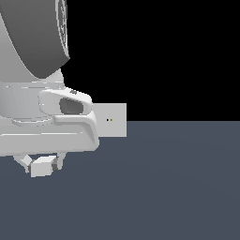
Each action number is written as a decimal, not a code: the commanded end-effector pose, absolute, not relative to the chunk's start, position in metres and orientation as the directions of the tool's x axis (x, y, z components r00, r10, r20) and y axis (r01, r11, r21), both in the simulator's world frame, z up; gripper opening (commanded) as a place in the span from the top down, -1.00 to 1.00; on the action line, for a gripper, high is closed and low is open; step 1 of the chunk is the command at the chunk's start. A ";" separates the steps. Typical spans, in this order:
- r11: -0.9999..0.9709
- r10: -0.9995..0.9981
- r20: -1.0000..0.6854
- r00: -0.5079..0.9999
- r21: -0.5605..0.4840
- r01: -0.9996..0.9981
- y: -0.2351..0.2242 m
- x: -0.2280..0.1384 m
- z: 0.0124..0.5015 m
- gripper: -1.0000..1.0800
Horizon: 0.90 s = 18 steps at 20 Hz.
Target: Plug the charger into the wall socket.
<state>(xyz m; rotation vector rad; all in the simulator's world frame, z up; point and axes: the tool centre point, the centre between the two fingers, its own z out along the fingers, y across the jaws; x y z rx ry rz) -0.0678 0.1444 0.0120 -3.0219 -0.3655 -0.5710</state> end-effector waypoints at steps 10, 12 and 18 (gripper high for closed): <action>-0.973 0.215 0.365 0.906 0.001 0.231 0.136 -0.064 0.018 1.00; -0.974 0.210 0.365 0.907 0.001 0.226 0.130 -0.061 0.022 1.00; -0.979 0.189 0.366 0.911 0.003 0.202 0.103 -0.049 0.042 1.00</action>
